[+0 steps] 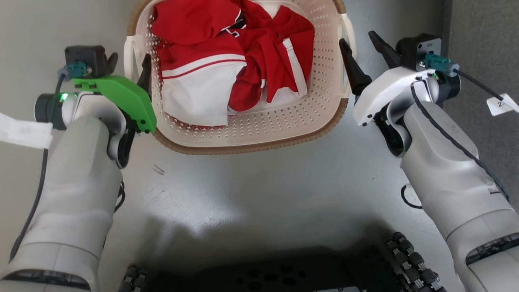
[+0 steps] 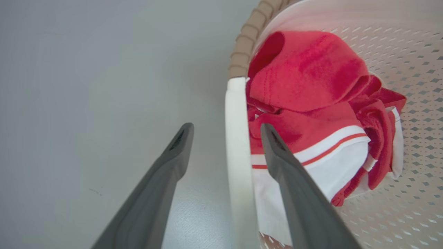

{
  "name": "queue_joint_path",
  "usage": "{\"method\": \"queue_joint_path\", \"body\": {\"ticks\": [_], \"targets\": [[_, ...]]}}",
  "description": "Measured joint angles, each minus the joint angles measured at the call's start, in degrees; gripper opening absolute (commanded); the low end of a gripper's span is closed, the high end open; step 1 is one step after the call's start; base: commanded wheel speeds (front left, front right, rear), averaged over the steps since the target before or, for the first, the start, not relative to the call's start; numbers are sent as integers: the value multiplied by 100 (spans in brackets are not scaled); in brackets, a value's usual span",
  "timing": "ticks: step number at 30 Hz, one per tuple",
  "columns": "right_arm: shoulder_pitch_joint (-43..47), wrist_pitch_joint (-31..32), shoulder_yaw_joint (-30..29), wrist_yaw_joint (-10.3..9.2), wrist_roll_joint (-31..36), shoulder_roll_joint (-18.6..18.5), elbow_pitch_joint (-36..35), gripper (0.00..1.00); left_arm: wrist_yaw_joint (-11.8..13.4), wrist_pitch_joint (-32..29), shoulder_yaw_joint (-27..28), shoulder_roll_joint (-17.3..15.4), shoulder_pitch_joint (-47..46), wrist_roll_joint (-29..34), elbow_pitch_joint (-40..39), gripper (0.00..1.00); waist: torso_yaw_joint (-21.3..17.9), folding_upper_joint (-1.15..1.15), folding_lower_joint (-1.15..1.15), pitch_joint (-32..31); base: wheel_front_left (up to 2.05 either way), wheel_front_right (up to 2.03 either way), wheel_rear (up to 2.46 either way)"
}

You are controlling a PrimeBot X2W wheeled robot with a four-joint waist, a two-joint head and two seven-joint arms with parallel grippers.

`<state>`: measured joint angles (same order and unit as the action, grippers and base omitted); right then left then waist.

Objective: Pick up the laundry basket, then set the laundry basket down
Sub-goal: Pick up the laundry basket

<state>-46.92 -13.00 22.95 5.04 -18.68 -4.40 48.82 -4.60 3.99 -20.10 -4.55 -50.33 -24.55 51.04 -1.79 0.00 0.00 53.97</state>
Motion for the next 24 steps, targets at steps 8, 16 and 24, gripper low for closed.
{"method": "queue_joint_path", "body": {"ticks": [8,16,24], "targets": [[-175,41,70,93,-88,27,330,0,-100,-14,-25,53,-269,-49,344,0,9,0,0,117,0,0,0],[-288,15,89,152,-208,115,500,0,-170,69,-31,171,-446,-168,591,0,18,0,-1,140,0,0,0],[-409,-7,99,201,-249,151,761,0,-222,165,-49,232,-527,-242,851,0,25,0,0,82,0,0,0]]}}
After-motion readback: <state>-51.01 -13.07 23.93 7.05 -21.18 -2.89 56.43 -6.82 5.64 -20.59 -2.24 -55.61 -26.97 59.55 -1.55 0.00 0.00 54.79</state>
